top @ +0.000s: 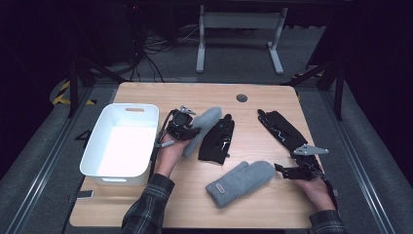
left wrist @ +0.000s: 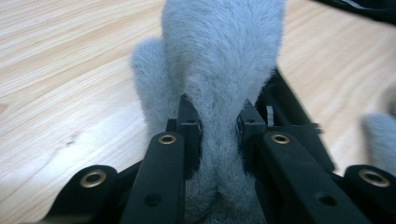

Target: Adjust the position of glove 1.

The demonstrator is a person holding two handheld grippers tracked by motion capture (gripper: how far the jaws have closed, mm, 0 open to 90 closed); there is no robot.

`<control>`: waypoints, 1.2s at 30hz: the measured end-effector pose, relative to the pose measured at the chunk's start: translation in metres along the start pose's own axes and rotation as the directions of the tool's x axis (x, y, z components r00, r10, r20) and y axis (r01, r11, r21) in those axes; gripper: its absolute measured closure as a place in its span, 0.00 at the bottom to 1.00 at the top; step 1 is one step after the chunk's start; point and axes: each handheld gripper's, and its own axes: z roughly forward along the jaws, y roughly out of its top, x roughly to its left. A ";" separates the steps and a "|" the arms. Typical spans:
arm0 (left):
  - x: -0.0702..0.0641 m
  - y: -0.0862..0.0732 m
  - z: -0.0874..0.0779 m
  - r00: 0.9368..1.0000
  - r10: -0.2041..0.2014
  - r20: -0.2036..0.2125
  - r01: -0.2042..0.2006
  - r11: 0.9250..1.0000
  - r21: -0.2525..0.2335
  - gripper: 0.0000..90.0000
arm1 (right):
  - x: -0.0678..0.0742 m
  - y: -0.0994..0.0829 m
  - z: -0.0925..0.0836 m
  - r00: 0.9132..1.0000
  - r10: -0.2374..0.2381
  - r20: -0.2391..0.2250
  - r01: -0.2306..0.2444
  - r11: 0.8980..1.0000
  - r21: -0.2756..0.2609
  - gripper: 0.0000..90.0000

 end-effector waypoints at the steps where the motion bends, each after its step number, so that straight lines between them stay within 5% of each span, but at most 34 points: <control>1: -0.003 0.001 -0.002 1.000 0.006 0.015 -0.006 1.000 -0.002 0.86 | 0.000 0.000 0.000 1.000 0.000 0.000 0.000 1.000 0.000 0.18; 10: -0.032 0.005 -0.012 0.989 0.048 0.137 -0.048 0.999 -0.004 0.86 | 0.000 0.000 0.000 1.000 0.000 0.001 0.000 1.000 0.000 0.18; 18: -0.069 0.005 -0.015 0.977 0.117 0.176 -0.118 0.993 -0.003 0.86 | 0.000 0.000 0.000 1.000 0.000 0.000 0.000 1.000 0.001 0.18; 23: -0.092 0.002 -0.014 0.964 0.150 0.219 -0.154 0.988 0.003 0.86 | 0.000 0.000 0.000 1.000 0.001 0.001 -0.001 1.000 0.000 0.18; 36: -0.128 -0.012 -0.001 0.945 0.191 0.266 -0.207 0.978 0.032 0.86 | 0.000 0.000 0.000 1.000 0.000 0.000 0.000 1.000 0.001 0.18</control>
